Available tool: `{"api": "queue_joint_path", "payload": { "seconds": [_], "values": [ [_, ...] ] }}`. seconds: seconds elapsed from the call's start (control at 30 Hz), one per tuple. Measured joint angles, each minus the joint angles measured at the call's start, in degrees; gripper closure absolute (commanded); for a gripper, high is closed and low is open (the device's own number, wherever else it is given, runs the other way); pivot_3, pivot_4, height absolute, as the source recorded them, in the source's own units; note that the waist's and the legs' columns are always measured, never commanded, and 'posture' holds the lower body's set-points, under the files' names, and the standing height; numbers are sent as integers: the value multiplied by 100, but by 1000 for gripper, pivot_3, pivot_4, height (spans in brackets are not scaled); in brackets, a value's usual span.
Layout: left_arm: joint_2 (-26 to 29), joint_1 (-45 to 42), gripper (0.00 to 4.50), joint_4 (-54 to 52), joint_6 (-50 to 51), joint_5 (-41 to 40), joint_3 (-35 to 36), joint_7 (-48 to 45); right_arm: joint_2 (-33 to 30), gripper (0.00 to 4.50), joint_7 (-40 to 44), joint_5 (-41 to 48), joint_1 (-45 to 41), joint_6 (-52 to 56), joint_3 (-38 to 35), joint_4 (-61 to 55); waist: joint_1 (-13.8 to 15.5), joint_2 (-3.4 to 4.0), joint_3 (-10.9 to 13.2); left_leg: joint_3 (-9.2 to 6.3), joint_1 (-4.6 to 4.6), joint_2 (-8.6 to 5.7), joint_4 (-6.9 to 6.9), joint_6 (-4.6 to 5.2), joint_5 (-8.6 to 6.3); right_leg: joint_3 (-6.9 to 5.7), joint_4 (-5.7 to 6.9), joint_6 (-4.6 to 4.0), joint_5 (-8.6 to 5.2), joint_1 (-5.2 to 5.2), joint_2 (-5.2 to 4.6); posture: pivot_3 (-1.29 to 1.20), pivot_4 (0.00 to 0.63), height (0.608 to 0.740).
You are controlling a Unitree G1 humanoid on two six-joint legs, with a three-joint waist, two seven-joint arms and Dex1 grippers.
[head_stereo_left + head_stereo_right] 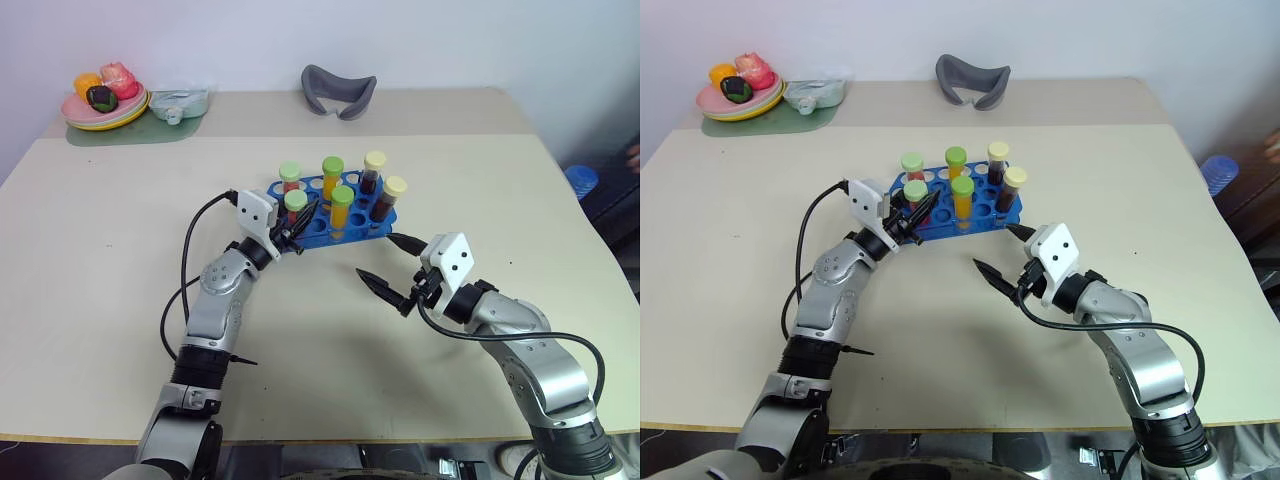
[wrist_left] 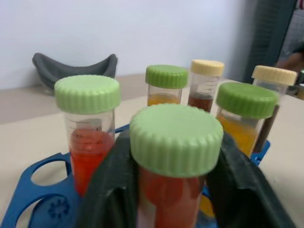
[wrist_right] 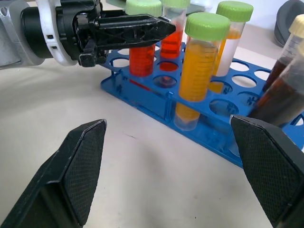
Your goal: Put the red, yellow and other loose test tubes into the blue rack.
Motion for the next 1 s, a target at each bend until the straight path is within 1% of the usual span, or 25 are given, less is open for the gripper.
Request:
{"api": "queue_joint_path", "payload": {
  "seconds": [0.2,0.43,0.63,0.67,0.87,1.0],
  "values": [
    [2,21,3293,-57,49,23,-2,17,0,226,0,-16,-3,1,2,0,-1,0,0,0,0,0,0,0,0,0,0,0,0,0,0,0,150,740],
    [154,327,3293,-497,234,-80,20,-109,0,226,3,-11,8,3,-1,0,-12,0,0,0,0,1,-1,0,0,0,0,0,0,-1,0,0,150,740],
    [218,346,329,-546,309,-139,87,-117,4,226,10,-13,9,3,2,0,-2,0,0,0,0,0,-1,0,0,0,0,0,0,0,0,0,150,740],
    [210,342,24,-546,307,-139,84,-117,5,226,10,-13,4,3,3,0,-1,0,0,0,0,0,-1,0,0,0,0,0,0,0,0,0,150,740],
    [288,367,24,-659,274,-162,88,-186,1,226,12,-11,-2,2,-3,0,-7,0,0,0,0,1,-1,0,0,0,0,0,0,-1,0,0,150,740],
    [832,738,24,-1244,166,-159,240,-400,-100,226,48,16,85,3,-147,-1,-12,1,0,0,1,2,-4,0,0,0,0,0,0,-3,1,0,150,740]
  ]
}}
